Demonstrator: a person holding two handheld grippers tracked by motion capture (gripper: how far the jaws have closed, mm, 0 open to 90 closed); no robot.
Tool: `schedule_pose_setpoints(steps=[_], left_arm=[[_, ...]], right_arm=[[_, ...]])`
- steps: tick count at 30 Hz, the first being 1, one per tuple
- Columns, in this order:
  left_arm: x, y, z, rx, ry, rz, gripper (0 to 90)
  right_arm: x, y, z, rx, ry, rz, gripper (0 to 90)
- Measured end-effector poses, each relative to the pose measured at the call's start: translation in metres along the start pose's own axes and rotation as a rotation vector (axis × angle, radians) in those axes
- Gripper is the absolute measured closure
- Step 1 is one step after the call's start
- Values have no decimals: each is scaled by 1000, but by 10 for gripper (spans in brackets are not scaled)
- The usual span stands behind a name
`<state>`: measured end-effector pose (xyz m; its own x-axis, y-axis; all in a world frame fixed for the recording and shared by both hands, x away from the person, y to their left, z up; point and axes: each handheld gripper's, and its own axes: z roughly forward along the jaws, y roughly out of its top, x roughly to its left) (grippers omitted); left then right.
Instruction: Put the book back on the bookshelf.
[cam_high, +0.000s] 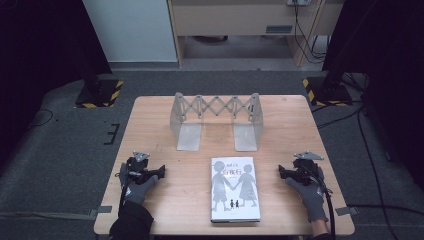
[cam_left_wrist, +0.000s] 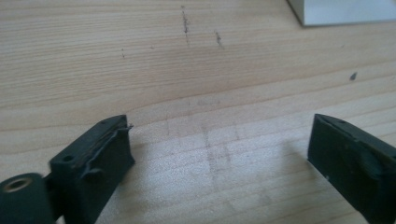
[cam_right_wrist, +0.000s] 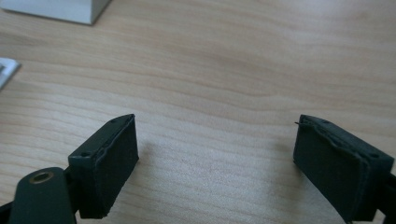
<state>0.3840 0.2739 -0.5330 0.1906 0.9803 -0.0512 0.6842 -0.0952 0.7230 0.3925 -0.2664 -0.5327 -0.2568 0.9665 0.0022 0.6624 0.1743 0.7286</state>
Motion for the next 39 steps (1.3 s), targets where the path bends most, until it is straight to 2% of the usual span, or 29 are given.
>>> schedule_pose_setpoints(steps=[3, 6, 7, 13, 15, 16, 21, 25, 29, 39], left_arm=[[-1, 2, -7, -36, -8, -21, 84], [-3, 3, -13, -59, -19, -26, 105], [-6, 5, -17, -76, -34, -34, 106], [-14, 8, -26, -108, -61, -39, 117], [-21, 9, -31, -125, -95, -48, 118], [-21, 9, -31, -125, -95, -48, 118], [-39, 12, -39, -158, -140, -13, 119], [-46, 13, -42, -171, -155, -3, 120], [-57, 14, -44, -173, -178, 11, 120], [-76, 14, -47, -174, -243, 26, 116]], right_arm=[[1, 2, -7, -36, 31, 29, 176], [4, 3, -13, -48, 69, 42, 179], [5, 4, -14, -48, 80, 49, 181], [10, 6, -20, -67, 123, 53, 189], [14, 7, -24, -74, 141, 59, 188], [14, 7, -24, -74, 141, 59, 188], [21, 9, -30, -88, 188, 70, 189], [23, 10, -33, -98, 204, 73, 190], [31, 13, -37, -118, 229, 63, 186], [46, 15, -41, -130, 275, 46, 183]])
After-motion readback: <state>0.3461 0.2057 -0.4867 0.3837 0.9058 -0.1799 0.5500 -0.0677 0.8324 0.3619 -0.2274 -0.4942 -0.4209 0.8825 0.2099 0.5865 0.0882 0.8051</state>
